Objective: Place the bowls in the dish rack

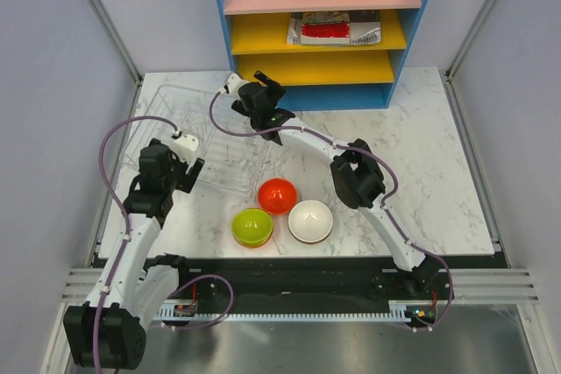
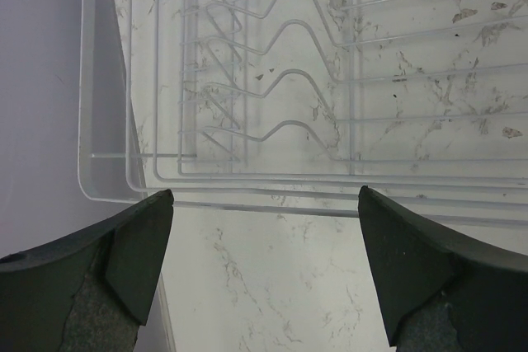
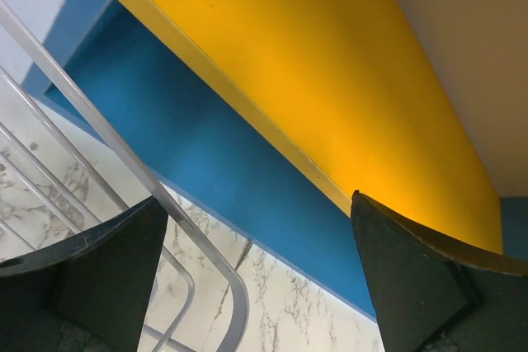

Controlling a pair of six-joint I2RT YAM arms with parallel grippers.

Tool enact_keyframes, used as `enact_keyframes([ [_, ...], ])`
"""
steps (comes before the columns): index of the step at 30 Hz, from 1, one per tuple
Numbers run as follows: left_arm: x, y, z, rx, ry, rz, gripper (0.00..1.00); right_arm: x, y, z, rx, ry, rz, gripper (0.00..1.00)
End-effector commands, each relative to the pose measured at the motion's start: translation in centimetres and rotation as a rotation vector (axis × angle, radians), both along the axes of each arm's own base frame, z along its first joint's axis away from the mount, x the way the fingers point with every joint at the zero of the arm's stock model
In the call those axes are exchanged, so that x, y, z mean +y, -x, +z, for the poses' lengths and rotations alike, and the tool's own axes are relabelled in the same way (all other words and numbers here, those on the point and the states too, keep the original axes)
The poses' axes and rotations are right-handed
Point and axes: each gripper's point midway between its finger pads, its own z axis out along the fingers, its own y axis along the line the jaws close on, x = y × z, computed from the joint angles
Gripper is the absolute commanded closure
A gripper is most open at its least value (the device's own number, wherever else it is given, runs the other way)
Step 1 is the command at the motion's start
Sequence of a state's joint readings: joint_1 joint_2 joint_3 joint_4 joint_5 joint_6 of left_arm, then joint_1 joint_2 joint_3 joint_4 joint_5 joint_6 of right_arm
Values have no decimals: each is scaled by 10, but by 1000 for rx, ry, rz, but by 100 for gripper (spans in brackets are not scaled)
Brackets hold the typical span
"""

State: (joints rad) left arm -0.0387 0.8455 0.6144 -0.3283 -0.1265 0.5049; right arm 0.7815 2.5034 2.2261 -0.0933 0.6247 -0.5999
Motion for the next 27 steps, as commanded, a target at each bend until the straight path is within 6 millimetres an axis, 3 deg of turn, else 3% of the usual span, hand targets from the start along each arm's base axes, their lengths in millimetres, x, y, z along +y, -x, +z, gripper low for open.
enact_keyframes([
  [1, 0, 3, -2, -1, 24, 12, 0, -25, -16, 69, -146, -86, -98, 2],
  [3, -1, 4, -3, 1, 27, 10, 0, -21, -9, 67, -96, -113, -60, 2],
  [4, -1, 4, -3, 0, 29, 9, 0, -19, -3, 81, -90, -138, -38, 2],
  [9, -3, 4, -6, 4, 42, 5, 0, -14, 17, 96, -8, -221, 19, 2],
  [10, -4, 5, -6, 4, 44, 5, 0, -16, 21, 109, -14, -254, 24, 2],
  [12, -4, 5, -6, 4, 47, 1, 0, -14, 30, 104, 28, -297, 37, 2],
  [13, -4, 5, -7, 5, 47, 3, 0, -15, 35, 112, 38, -322, 46, 2],
  [14, -4, 6, -6, 2, 49, 4, 0, -15, 44, 102, 99, -319, 54, 2],
  [16, -4, 7, -8, 4, 47, 1, 0, -6, 63, 102, 187, -398, 105, 2],
  [17, -4, 7, -7, 1, 45, 1, 0, -9, 74, 83, 258, -382, 107, 2],
  [18, -4, 7, -8, 5, 37, -3, 0, -10, 83, 87, 281, -403, 121, 2],
  [19, -3, 8, -9, 8, 32, -5, 0, -4, 94, 79, 332, -427, 152, 2],
  [20, -3, 7, -9, 8, 27, -10, 0, -9, 104, 58, 390, -398, 152, 2],
  [21, -3, 7, -10, 9, 15, -19, 0, -11, 112, 60, 405, -402, 170, 2],
  [23, -6, 5, -13, 11, 5, -50, 0, -18, 124, 37, 458, -355, 184, 2],
  [26, -15, 3, -22, 25, -19, -147, 0, -29, 133, 26, 477, -317, 176, 2],
  [27, -15, 3, -27, 44, -40, -166, 0, -33, 135, 31, 469, -317, 174, 2],
])
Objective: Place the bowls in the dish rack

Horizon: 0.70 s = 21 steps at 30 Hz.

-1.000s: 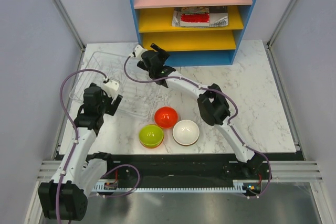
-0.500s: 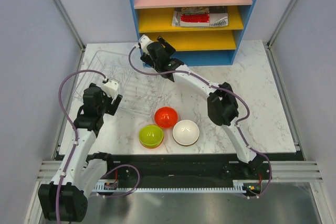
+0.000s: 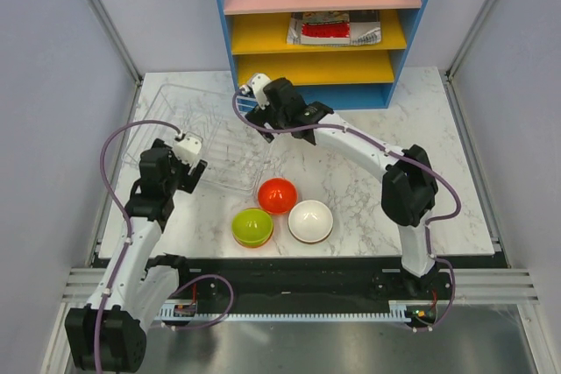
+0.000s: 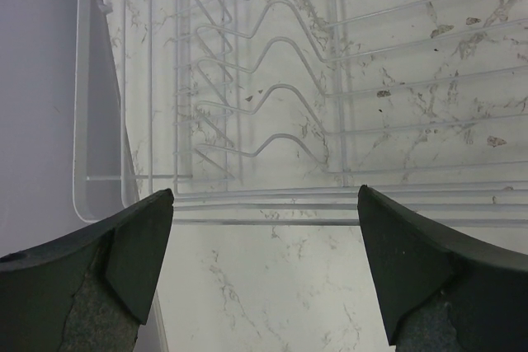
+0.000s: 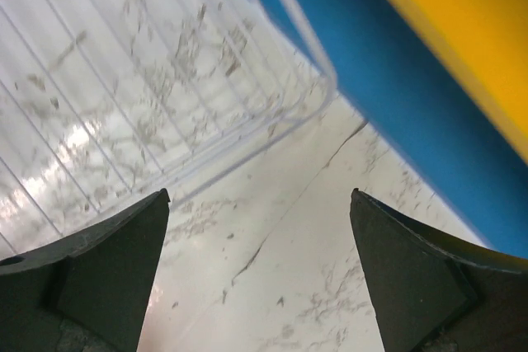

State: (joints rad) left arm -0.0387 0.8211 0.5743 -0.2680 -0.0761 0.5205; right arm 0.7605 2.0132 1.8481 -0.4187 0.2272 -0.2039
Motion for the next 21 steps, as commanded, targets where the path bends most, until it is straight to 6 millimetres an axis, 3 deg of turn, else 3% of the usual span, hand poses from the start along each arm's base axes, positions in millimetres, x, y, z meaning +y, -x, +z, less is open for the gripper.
enact_keyframes([
  [1, -13, 6, -30, 93, -48, -155, 1, -12, 26, -20, 89, 24, 31, 2],
  [5, -15, 1, -32, 117, -84, -199, 3, -24, 30, -4, 69, 6, 14, 2],
  [9, -17, -2, -3, 29, -71, -203, 2, -35, 32, 9, 50, -3, -7, 2],
  [11, -14, -8, 23, -50, -25, -137, 2, -40, 31, 14, 34, -3, -25, 2],
  [15, -13, -11, 56, -141, 10, -98, 2, -48, 33, 9, 31, 14, -43, 2],
  [17, -20, -10, 71, -149, 20, -144, 2, -51, 33, 4, 36, 23, -48, 2],
  [18, -34, -6, 73, -132, 50, -218, 3, -52, 34, 1, 39, 34, -49, 2],
  [19, -41, 5, 66, -74, 52, -272, 3, -54, 34, -2, 40, 43, -53, 2],
  [21, -61, 20, 73, -43, 77, -399, 4, -57, 36, -5, 46, 51, -52, 2],
])
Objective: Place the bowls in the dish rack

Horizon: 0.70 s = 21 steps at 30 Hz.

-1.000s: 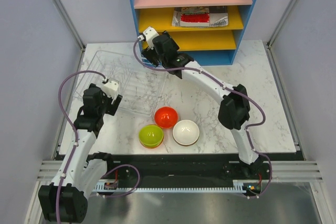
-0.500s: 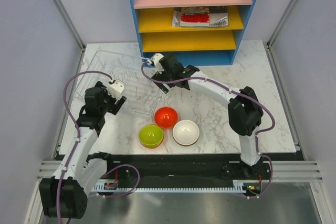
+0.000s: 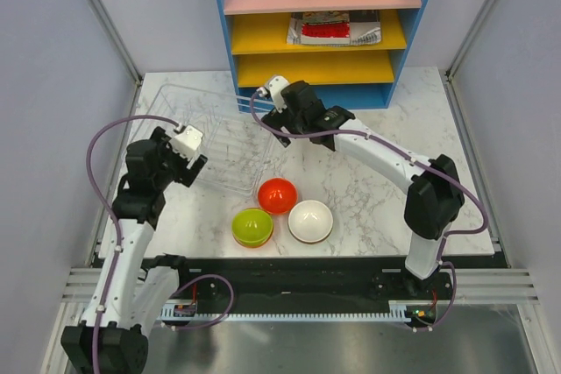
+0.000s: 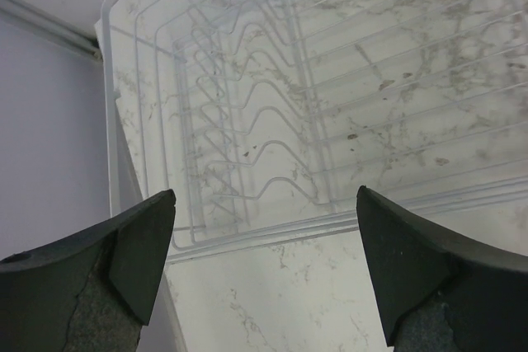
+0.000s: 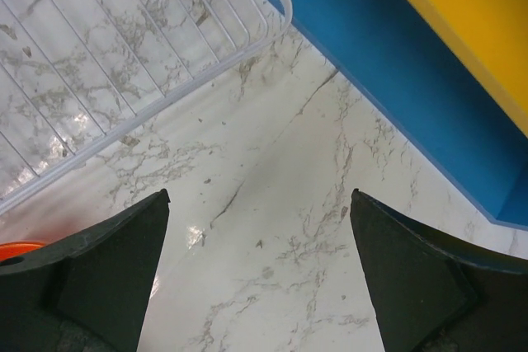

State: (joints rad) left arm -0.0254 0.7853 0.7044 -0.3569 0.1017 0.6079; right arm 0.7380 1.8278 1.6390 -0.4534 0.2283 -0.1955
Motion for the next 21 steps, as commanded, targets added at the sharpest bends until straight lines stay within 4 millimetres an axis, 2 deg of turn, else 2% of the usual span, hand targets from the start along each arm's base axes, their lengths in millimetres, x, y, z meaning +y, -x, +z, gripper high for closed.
enact_keyframes([
  [1, -39, 38, 11, 110, 36, -259, 4, -11, 4, -4, -2, 18, -19, 2],
  [4, -46, 58, -4, 186, -12, -366, 6, -14, 10, -4, 3, 21, -8, 2],
  [5, -45, 68, -21, 244, -23, -383, 6, -16, 11, 0, -4, 15, -8, 2],
  [9, -40, 74, -56, 342, -69, -403, 7, -21, 17, 6, -11, 8, 0, 2],
  [11, -37, 69, -64, 350, -75, -386, 8, -26, 18, 11, -18, 2, -7, 2],
  [17, -36, 34, -67, 323, -79, -364, 7, -32, 20, 23, -38, -16, -15, 2],
  [21, -38, 12, -75, 361, -67, -356, 8, -33, 25, 23, -31, -17, 4, 2],
])
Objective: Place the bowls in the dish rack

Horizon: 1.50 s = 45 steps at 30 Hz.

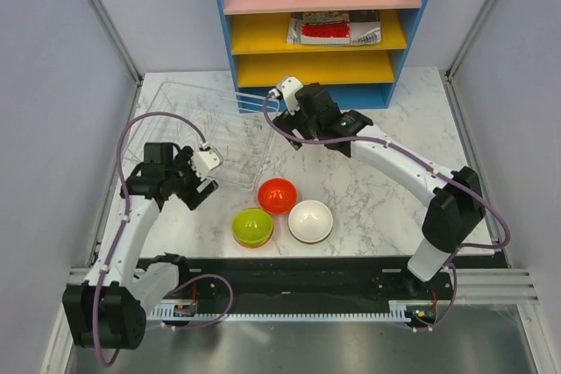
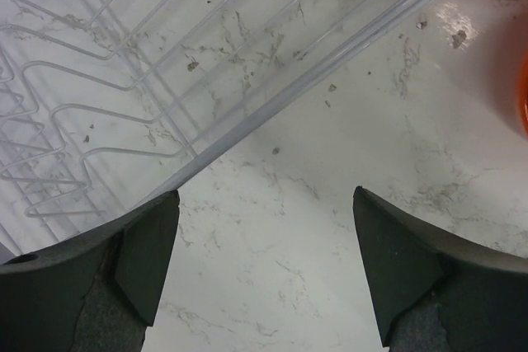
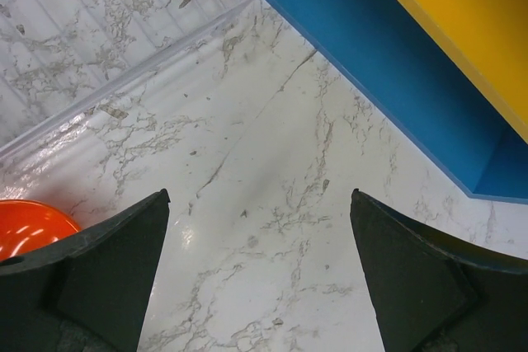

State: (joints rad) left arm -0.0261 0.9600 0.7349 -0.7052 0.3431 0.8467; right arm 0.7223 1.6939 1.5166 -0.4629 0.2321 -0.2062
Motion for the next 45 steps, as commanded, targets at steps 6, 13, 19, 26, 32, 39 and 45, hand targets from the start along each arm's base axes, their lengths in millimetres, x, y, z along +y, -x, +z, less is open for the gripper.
enact_keyframes([
  [6, -15, -65, -5, -50, -33, -39, 9, -5, 9, 2, -3, -11, 39, 2],
  [13, -55, -76, -3, -41, -1, -92, 9, 4, 6, -6, 36, -56, 44, 2],
  [19, -87, -74, -6, -20, 14, -148, 9, 12, 5, -5, 57, -84, 54, 2],
  [26, -115, -69, -4, -10, 45, -193, 9, 10, 11, -10, 87, -97, 65, 2],
  [32, -128, -59, 42, -95, 168, -200, 8, 13, 8, -5, 130, -192, 47, 2],
  [39, -115, -62, 77, -202, 156, -135, 8, 16, 2, -5, 136, -221, 30, 2],
  [45, -68, -70, 147, -438, 128, 110, 5, 12, 5, -3, 127, -216, 34, 2],
])
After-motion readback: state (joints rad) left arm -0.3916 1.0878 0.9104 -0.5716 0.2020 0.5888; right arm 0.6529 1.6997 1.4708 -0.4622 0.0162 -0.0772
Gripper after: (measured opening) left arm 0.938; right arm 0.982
